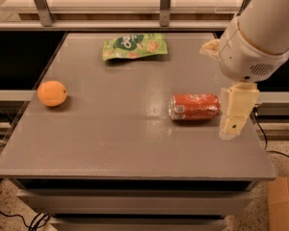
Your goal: Move coke can near orange
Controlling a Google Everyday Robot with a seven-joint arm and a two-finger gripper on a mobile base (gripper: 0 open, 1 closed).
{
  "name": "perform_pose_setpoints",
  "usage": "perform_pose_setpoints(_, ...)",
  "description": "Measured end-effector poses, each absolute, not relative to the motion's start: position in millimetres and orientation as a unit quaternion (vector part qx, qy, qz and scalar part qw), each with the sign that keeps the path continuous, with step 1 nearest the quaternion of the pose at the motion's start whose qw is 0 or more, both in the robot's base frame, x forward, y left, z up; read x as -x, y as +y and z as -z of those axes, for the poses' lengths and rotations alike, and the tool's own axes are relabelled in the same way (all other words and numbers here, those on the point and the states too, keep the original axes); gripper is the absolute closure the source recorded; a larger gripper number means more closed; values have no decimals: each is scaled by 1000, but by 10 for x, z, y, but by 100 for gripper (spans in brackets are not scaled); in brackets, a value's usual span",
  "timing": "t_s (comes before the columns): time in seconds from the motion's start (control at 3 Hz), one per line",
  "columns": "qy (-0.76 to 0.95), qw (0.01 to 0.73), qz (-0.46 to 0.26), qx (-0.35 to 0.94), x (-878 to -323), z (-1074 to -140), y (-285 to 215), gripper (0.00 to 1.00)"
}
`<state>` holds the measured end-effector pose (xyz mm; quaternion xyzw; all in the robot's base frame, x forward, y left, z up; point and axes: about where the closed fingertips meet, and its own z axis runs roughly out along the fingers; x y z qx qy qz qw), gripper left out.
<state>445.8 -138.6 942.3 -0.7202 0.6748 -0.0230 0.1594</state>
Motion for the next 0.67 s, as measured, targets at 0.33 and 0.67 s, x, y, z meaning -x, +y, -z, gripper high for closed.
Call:
perform_pose_setpoints(0.33,653,121,28,747,-4730,-8881,-1210,0)
perform_pose_setpoints(0.67,652,121,29,748,-4731,-8885,-1206,0)
